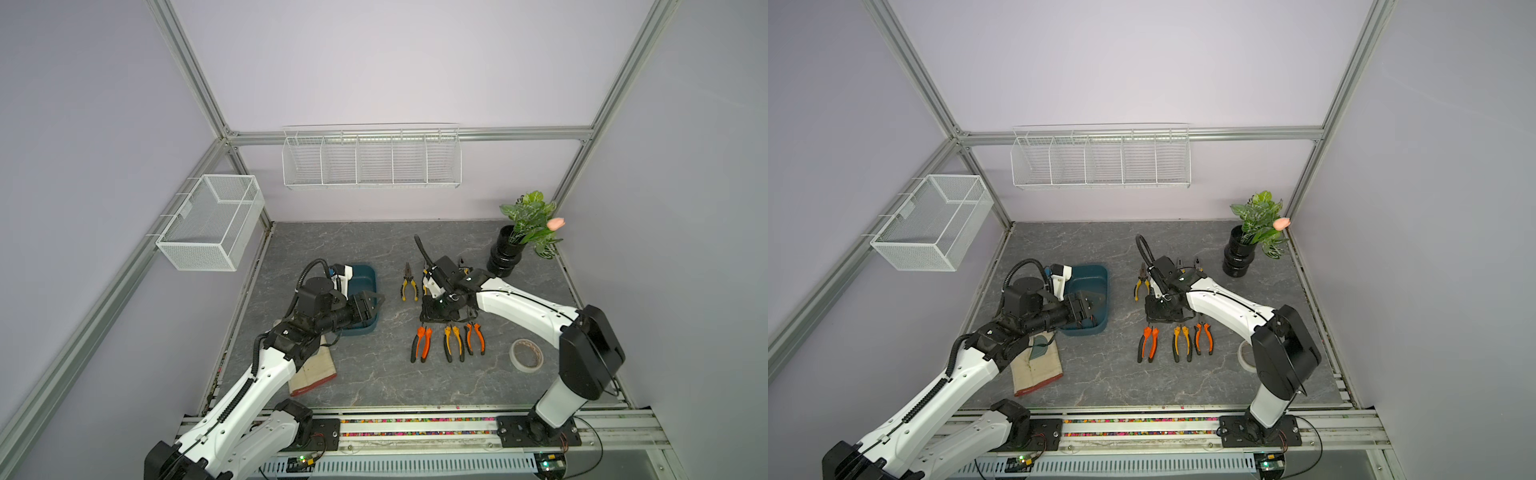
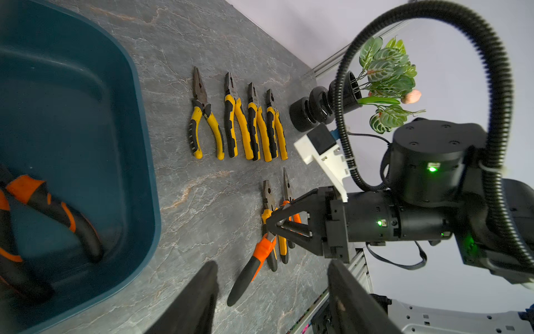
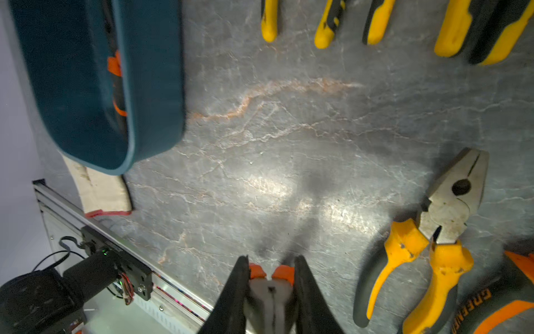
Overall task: Take the pliers out of the storage box
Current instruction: Place the pliers at the center of the board.
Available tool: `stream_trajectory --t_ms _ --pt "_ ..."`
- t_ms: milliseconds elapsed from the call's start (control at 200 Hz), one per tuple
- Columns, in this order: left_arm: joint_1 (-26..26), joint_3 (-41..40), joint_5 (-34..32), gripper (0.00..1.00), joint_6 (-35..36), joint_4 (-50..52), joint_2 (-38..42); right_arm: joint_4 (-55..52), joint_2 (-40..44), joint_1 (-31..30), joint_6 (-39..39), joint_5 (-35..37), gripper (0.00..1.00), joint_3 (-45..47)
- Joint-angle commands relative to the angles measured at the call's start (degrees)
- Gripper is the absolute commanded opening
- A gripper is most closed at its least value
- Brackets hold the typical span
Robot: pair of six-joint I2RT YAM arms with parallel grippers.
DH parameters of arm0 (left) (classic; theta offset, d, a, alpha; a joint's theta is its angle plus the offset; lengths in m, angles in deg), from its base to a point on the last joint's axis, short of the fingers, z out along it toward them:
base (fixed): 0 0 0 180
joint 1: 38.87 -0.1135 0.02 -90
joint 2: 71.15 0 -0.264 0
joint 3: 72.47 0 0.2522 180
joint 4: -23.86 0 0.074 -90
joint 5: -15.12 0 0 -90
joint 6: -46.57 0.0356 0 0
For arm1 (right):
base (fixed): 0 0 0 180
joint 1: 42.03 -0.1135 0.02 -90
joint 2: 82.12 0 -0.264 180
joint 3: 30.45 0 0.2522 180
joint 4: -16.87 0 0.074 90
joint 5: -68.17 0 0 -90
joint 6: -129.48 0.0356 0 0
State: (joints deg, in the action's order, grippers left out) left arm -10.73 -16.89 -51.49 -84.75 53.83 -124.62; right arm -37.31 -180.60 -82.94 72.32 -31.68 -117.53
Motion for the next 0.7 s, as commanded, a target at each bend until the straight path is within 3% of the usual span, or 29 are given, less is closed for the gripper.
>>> stream_trajectory --t_ms 0,315,695 --pt "-0.04 -0.32 -0.11 0.62 0.96 0.58 0.61 -3.95 -2.85 -0.29 -4.37 3.90 0.07 -4.63" --pt "-0.14 -0.89 -0.02 0.62 1.94 1.30 1.21 -9.12 -11.13 0.31 -9.06 7.91 0.07 -11.86" --pt "-0.19 -0.74 0.06 0.62 1.98 0.83 -0.07 -7.53 -13.45 1.68 -9.79 8.27 0.07 -10.11"
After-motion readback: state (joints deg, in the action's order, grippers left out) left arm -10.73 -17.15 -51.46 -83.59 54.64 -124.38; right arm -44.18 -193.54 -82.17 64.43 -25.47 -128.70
